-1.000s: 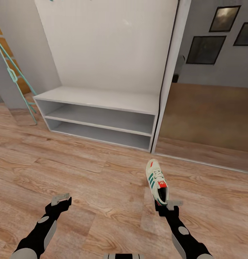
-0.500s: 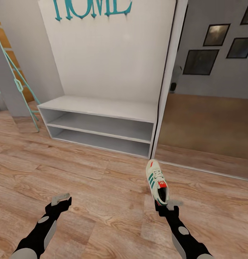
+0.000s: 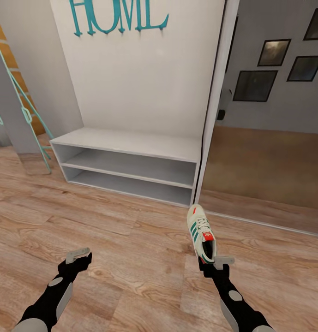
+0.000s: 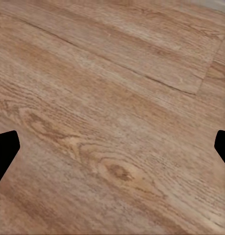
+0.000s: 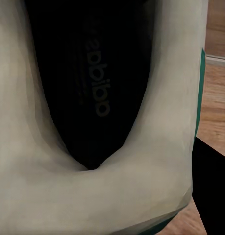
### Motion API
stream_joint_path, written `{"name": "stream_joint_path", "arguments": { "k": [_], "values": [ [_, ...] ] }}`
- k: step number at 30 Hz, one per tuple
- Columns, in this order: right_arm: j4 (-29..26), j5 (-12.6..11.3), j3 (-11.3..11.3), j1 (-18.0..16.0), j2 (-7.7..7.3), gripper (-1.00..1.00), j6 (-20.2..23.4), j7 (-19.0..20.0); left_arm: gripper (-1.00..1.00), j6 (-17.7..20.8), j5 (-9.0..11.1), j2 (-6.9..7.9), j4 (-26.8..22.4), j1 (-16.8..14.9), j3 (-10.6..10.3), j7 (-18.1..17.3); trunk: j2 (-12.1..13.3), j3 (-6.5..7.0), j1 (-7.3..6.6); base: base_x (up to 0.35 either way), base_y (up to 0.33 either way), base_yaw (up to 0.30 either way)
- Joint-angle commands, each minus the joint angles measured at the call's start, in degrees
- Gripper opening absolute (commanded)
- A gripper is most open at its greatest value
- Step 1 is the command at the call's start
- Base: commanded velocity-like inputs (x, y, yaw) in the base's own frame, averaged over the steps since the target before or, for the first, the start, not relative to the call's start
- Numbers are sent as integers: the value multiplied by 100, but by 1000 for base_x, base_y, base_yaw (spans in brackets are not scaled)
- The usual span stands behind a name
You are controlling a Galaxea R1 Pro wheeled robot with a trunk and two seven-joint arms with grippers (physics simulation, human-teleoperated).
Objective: Pick up the two gym shoes and the two sandals from the corridor floor and place them onto the hallstand (shoe rack) in the corridor, making sure they are on the rack and not on the floor. Arrange them so the two gym shoes are next to each other and the two sandals are next to each other.
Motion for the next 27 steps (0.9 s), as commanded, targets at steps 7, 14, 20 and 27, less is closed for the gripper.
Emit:
{"name": "stream_joint_path", "arguments": {
  "k": [7,14,20,27],
  "values": [
    [5,0,2,-3,0,-100,-18,-6,100,-19,4,-1,5,0,7,0,-2,61,-1,0,0,0],
    [5,0,1,-3,0,-100,-18,-6,100,-22,7,-1,5,0,7,0,-242,19,131,0,0,0],
    [6,0,1,-3,0,-100,-18,-6,100,-20,12,-1,5,0,7,0,-483,-32,263,0,0,0],
    [8,0,1,-3,0,-100,-18,-6,100,-25,14,-1,5,0,7,0,-486,-11,268,0,0,0]
  ]
}}
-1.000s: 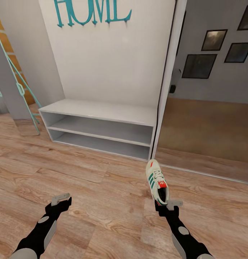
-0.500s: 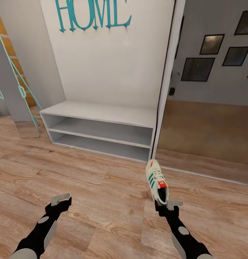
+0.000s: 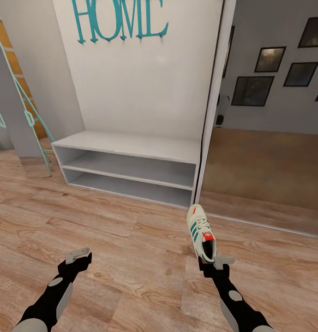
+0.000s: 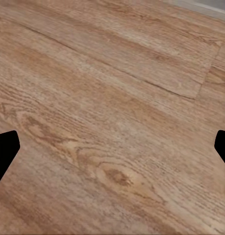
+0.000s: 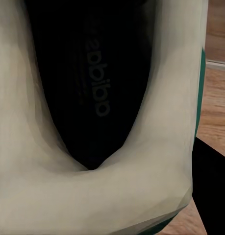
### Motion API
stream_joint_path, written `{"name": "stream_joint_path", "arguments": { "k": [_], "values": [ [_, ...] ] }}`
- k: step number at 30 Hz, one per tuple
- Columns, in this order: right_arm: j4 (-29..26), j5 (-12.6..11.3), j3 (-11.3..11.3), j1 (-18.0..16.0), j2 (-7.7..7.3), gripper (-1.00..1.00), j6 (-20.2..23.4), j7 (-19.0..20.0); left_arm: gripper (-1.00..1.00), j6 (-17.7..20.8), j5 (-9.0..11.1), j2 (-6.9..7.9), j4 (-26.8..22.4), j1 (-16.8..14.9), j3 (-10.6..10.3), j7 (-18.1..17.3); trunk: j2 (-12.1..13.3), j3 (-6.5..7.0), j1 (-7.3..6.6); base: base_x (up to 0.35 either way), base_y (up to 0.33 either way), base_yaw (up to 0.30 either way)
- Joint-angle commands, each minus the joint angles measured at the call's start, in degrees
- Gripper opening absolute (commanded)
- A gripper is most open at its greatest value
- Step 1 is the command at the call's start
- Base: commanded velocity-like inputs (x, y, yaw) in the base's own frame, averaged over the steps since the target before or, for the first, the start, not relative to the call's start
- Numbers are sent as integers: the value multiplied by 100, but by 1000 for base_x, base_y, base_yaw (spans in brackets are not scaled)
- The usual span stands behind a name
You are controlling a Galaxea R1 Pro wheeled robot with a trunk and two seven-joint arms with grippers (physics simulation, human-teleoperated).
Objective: Pick up the two gym shoes and the two sandals from the corridor floor and place them onto the hallstand (shoe rack) in the corridor, making sure they are on the rack and not on the floor. Arrange them so the two gym shoes are next to each other and the two sandals are next to each other.
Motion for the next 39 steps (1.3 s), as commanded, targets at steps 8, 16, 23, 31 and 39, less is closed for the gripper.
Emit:
{"name": "stream_joint_path", "arguments": {
  "k": [8,16,23,31,39],
  "values": [
    [7,0,-3,-3,0,-100,-18,1,100,-18,3,-1,5,-3,7,0,-2,71,-1,0,0,0],
    [10,0,-5,-3,0,-100,-18,3,100,-15,1,-1,5,-3,7,0,-2,146,-1,0,0,0],
    [10,0,-1,-3,0,-100,-18,3,100,-6,-23,-6,5,-3,-4,0,-2,211,-1,0,0,0],
    [11,0,1,-3,0,-100,-18,-4,100,-4,-32,-10,86,-3,-11,1,-2,287,-1,0,0,5],
    [11,0,3,-3,0,-100,-18,-14,100,-4,-32,-17,136,-3,-11,6,-2,339,-1,0,0,215]
  ]
}}
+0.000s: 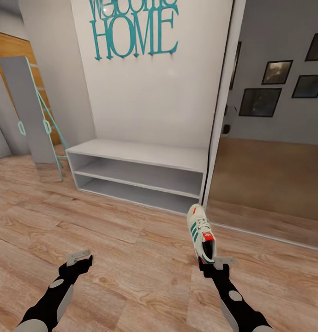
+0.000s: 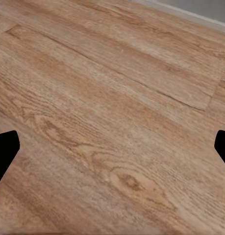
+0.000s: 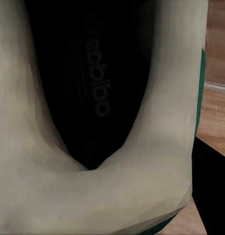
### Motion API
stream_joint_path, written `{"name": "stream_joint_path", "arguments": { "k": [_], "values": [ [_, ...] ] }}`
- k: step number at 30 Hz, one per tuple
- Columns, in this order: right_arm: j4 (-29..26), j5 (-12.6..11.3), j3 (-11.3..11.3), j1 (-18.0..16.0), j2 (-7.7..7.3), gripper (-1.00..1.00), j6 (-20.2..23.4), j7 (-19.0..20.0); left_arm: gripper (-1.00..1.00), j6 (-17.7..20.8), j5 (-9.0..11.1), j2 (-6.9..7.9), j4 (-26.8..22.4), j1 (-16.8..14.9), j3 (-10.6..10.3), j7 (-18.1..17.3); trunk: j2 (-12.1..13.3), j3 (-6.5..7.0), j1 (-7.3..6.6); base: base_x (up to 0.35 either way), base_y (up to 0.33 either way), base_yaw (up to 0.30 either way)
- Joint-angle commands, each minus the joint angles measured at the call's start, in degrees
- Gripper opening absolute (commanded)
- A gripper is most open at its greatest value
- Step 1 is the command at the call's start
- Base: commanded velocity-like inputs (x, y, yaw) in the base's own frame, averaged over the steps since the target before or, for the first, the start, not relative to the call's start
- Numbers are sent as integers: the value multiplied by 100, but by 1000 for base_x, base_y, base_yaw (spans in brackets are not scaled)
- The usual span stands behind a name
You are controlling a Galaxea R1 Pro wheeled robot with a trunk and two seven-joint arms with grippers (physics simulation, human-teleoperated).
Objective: Pick up the two gym shoes and the two sandals from the corridor floor and place them onto the hallstand (shoe rack) in the corridor, making sure they are on the rack and not on the floor. Arrange them so the two gym shoes are next to each other and the two sandals are next to each other.
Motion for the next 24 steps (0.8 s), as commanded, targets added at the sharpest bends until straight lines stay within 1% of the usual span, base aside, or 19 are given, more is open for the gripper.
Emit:
{"name": "stream_joint_path", "arguments": {
  "k": [1,24],
  "values": [
    [4,0,2,-3,0,-100,-17,-7,100,-19,-1,-2,6,-4,8,-2,-2,0,-1,0,0,263],
    [4,-1,3,-3,0,-100,-17,-8,100,-19,-1,-3,14,-4,8,-3,-2,16,-1,0,0,290]
  ]
}}
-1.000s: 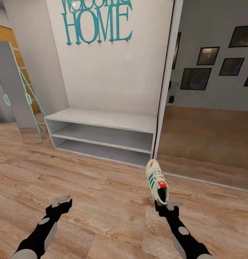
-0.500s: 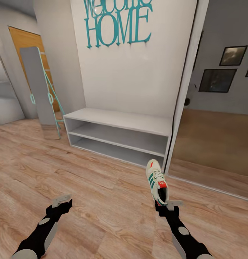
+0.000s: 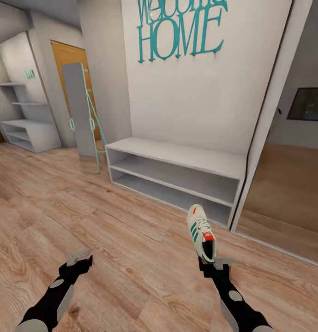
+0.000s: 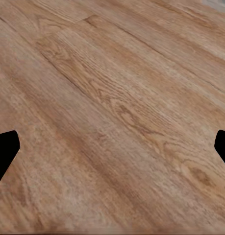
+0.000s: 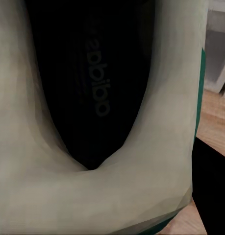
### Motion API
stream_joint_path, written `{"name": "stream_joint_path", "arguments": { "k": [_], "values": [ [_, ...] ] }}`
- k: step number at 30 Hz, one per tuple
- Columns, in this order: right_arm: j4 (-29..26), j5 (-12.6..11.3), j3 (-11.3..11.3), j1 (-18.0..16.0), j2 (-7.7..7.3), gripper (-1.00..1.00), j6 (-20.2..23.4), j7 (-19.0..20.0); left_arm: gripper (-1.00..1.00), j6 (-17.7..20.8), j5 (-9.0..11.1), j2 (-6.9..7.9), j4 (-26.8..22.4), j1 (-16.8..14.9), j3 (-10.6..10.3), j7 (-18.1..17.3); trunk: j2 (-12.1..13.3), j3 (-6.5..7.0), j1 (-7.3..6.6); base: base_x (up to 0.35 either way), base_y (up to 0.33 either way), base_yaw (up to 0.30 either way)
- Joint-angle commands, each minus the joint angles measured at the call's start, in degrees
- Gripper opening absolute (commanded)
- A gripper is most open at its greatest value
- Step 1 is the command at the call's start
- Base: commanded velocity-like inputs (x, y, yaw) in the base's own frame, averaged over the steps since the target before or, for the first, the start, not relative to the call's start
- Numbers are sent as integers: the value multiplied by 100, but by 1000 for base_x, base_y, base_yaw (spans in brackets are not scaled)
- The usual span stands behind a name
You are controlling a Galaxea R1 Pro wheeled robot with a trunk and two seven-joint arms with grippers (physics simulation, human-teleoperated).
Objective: Pick up the two gym shoes and the two sandals from the corridor floor and place them onto the hallstand (shoe rack) in the corridor, making sure they are on the rack and not on the floor. Arrange them so the two gym shoes are next to each other and the two sandals are next to each other.
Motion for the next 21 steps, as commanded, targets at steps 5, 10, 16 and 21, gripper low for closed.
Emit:
{"name": "stream_joint_path", "arguments": {
  "k": [5,10,16,21],
  "values": [
    [3,3,3,-3,0,-100,-17,-7,100,-19,1,-1,5,-4,8,0,-2,-5,-1,0,0,293],
    [3,-4,3,-3,0,-100,-17,-7,100,-19,7,-1,-1,-4,8,2,-2,-5,-1,0,0,293],
    [3,-3,3,-3,0,-100,-17,-7,100,-19,17,-1,-2,-4,8,6,-2,-5,-1,0,0,294],
    [3,-1,3,-3,0,-100,-17,-7,100,-25,25,-1,-2,-4,16,6,-2,-5,-1,0,0,294]
  ]
}}
